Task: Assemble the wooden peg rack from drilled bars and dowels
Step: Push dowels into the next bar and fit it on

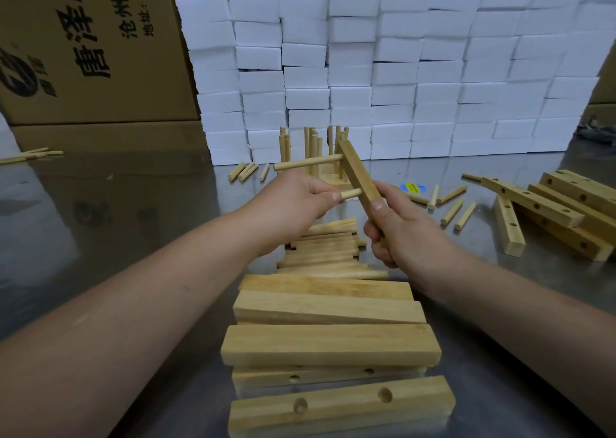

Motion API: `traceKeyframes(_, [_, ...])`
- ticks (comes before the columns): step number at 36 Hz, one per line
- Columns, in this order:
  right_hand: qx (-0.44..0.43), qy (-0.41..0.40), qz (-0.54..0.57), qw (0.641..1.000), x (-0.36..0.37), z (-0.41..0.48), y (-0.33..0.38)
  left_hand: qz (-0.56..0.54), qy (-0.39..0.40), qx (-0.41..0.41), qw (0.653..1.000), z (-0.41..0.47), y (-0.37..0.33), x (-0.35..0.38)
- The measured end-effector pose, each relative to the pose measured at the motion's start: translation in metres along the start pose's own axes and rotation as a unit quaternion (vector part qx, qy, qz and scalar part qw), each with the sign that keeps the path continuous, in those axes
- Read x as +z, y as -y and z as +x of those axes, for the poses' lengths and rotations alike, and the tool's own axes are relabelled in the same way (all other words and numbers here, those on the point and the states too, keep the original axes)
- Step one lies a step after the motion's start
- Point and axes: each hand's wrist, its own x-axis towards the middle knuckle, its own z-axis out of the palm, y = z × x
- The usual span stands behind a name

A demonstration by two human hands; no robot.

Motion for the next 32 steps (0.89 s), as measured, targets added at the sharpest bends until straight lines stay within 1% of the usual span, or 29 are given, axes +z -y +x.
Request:
traceKeyframes(5, [0.01, -0.019, 0.019, 1.0, 0.004, 0.003, -0.008, 0.058, -0.014, -0.014, 0.998, 0.004, -0.003, -0.007])
traceKeyframes(9, [0.052, -0.109, 0.061, 0.991, -0.003, 0.011, -0.012, 0.072, -0.033, -0.032, 0.996, 0.005, 0.003, -0.012])
traceKeyframes(11, [0.077, -0.143, 0.095, 0.982, -0.007, 0.015, -0.012, 0.101, -0.021, -0.05, 0.993, 0.006, 0.009, -0.012])
traceKeyframes(15, [0.108, -0.178, 0.147, 0.967, -0.009, 0.018, -0.013, 0.183, 0.039, -0.064, 0.98, 0.007, 0.021, -0.007])
traceKeyframes(18, [0.111, -0.178, 0.145, 0.967, -0.008, 0.018, -0.013, 0.22, 0.092, -0.082, 0.968, 0.006, 0.026, -0.004])
traceKeyframes(20, [0.111, -0.175, 0.141, 0.968, -0.008, 0.018, -0.014, 0.245, 0.109, -0.082, 0.96, 0.006, 0.028, -0.003])
traceKeyframes(27, [0.104, -0.155, 0.127, 0.974, -0.007, 0.018, -0.016, 0.279, 0.063, -0.034, 0.958, 0.005, 0.028, 0.001])
traceKeyframes(32, [0.093, -0.154, 0.127, 0.975, -0.008, 0.02, -0.018, 0.254, 0.044, -0.028, 0.966, 0.006, 0.025, -0.001])
